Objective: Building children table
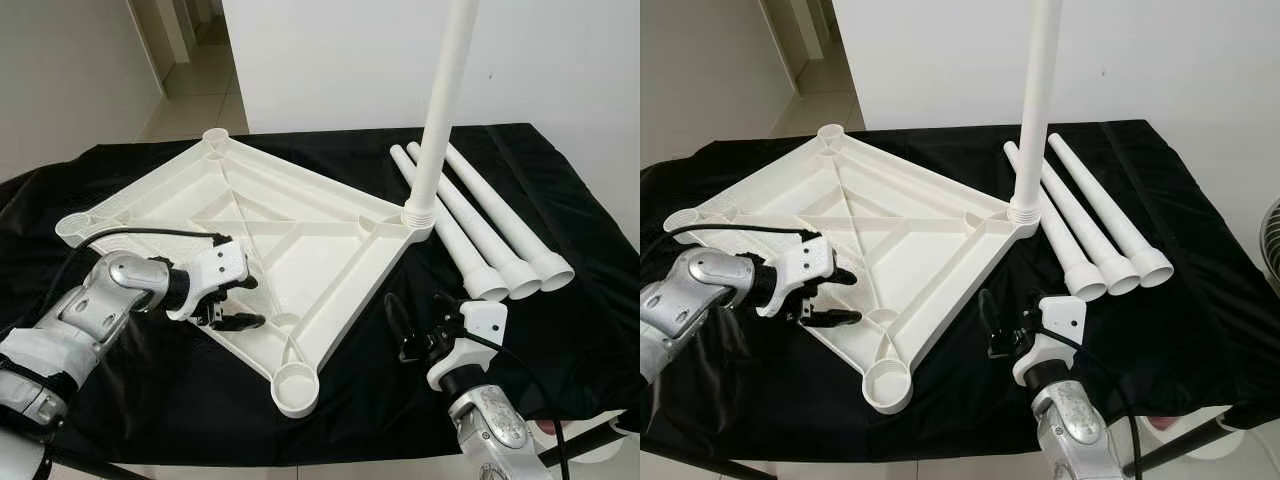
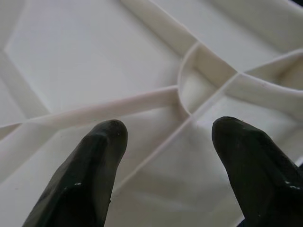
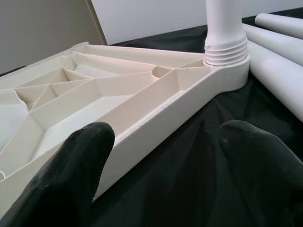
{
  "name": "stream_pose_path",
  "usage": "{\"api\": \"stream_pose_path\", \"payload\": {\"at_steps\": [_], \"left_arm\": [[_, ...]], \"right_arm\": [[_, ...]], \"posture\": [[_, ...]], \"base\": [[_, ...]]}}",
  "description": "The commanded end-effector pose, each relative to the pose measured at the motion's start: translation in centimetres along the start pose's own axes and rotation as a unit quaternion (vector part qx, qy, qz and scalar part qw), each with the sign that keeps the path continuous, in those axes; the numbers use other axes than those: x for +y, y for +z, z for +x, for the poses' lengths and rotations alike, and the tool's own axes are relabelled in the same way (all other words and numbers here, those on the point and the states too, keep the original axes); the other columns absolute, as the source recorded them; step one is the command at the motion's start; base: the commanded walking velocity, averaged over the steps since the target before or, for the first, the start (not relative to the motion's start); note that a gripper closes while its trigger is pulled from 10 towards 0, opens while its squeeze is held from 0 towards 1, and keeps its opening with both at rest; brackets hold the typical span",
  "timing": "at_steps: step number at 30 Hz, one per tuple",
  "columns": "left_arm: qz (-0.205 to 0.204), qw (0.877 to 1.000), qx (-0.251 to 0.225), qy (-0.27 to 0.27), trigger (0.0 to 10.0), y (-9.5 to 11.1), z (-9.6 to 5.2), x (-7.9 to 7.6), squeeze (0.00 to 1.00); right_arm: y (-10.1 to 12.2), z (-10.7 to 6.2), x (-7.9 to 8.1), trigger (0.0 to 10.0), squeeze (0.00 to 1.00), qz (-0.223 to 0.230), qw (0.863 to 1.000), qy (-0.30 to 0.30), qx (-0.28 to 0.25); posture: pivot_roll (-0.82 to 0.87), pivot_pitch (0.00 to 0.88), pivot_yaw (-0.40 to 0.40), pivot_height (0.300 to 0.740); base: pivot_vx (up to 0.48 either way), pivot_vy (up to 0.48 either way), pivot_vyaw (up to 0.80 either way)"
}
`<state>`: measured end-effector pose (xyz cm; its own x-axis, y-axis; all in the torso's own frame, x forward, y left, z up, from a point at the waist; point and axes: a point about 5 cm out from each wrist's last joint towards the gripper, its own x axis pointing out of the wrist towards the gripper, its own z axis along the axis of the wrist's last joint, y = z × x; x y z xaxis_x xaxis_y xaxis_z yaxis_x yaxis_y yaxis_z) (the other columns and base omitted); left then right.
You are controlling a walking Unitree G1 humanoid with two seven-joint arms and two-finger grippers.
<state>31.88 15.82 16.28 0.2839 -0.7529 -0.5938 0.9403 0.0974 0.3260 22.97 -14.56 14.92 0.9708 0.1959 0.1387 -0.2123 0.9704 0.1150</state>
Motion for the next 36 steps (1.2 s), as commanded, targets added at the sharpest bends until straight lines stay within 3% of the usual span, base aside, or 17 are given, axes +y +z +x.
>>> {"api": "stream_pose_path", "payload": {"at_steps": [1, 7, 15, 24, 25, 26, 27, 36], "left_arm": [[0.007, 0.984, 0.016, -0.177, 10.0, -0.5, -0.1, -2.1, 0.00], [0.022, 0.984, 0.036, -0.173, 10.0, -0.8, 0.9, -2.3, 0.00], [0.012, 0.989, 0.061, -0.131, 10.0, -1.2, 2.4, -0.9, 0.00], [0.000, 0.989, 0.078, -0.122, 10.0, -1.9, 2.9, -0.2, 0.00], [0.002, 0.989, 0.080, -0.127, 8.2, -2.0, 2.8, -0.1, 0.00], [0.002, 0.989, 0.080, -0.127, 8.2, -2.0, 2.8, -0.1, 0.00], [0.001, 0.988, 0.081, -0.132, 0.0, -2.0, 2.7, -0.1, 0.00], [0.000, 0.987, 0.075, -0.142, 0.0, -1.9, 2.5, 0.3, 0.00]], "right_arm": [[-0.3, 0.0, 0.1, 10.0, 0.00, 0.002, 1.000, 0.002, 0.002], [-0.2, 0.0, 0.1, 10.0, 0.00, 0.002, 1.000, 0.002, 0.001], [-0.2, -0.2, 0.2, 10.0, 0.00, 0.002, 1.000, 0.001, 0.002], [-0.2, -0.4, 0.3, 10.0, 0.00, 0.003, 1.000, -0.001, 0.003], [-0.2, -0.4, 0.3, 10.0, 0.00, 0.003, 1.000, -0.001, 0.003], [-0.2, -0.4, 0.3, 10.0, 0.00, 0.003, 1.000, -0.001, 0.003], [-0.2, -0.5, 0.3, 10.0, 0.00, 0.003, 1.000, -0.001, 0.004], [-0.2, -0.6, 0.2, 10.0, 0.00, 0.003, 1.000, -0.003, 0.006]], "posture": [[-0.06, 0.085, 0.108, 0.740], [-0.07, 0.086, 0.111, 0.740], [-0.08, 0.082, 0.115, 0.740], [-0.09, 0.085, 0.121, 0.740], [-0.09, 0.089, 0.123, 0.740], [-0.09, 0.089, 0.123, 0.740], [-0.09, 0.092, 0.124, 0.740], [-0.08, 0.108, 0.122, 0.740]], "base": [[0.000, 0.000, 0.00], [0.000, 0.000, 0.00], [0.000, 0.000, 0.00], [0.000, 0.000, 0.00], [0.000, 0.000, 0.00], [0.000, 0.000, 0.00], [0.000, 0.000, 0.00], [0.000, 0.000, 0.00]]}}
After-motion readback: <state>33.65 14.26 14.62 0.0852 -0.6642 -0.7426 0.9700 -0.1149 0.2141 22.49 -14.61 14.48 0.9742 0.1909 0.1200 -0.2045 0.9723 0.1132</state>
